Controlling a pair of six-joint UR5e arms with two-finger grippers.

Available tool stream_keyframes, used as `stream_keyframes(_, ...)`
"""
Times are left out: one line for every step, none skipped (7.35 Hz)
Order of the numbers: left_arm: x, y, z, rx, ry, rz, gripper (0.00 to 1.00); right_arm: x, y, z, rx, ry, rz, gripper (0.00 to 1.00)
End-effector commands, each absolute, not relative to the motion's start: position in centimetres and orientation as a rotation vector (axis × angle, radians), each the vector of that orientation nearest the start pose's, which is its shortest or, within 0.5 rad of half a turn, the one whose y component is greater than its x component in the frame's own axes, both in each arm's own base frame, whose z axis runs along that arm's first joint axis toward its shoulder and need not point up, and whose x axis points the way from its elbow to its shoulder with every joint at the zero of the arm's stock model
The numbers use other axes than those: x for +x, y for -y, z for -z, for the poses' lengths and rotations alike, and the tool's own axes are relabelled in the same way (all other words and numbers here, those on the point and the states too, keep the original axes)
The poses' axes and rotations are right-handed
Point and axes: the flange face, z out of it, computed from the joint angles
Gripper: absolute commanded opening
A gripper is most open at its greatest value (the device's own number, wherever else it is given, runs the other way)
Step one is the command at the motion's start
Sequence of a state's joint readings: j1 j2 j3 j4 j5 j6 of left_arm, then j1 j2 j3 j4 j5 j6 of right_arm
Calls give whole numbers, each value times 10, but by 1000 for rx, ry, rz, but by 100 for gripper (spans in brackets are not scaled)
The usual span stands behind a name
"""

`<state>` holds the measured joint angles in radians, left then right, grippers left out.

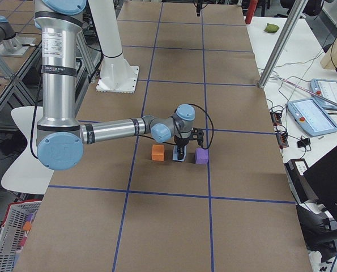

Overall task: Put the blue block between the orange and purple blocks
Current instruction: 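Lower the light blue cube between the purple and orange cubes, then open the right gripper and lift it away from the cubes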

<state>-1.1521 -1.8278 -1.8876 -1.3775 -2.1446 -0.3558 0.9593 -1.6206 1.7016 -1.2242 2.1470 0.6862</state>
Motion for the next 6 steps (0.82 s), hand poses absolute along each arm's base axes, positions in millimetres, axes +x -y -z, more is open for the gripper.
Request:
stream_keyframes(156,545,-400,128,-670,-169,100,-212,453,-573,17,724,47,100)
stream_keyframes(155,545,-400,131,-669,-170,100,-188,459,-552,64,752,20,100)
stream_keyframes(153,545,-400,134,-669,-174,100,-145,467,-524,93,837,-21,100)
stream_keyframes(152,544,-400,137,-669,-180,100,-82,476,-515,151,917,-7,100)
stream_keyframes(145,544,-400,146,-667,-186,100,-39,477,-534,195,904,54,100)
stream_keyframes(116,545,-412,165,-653,-214,100,-9,478,-562,187,867,94,100)
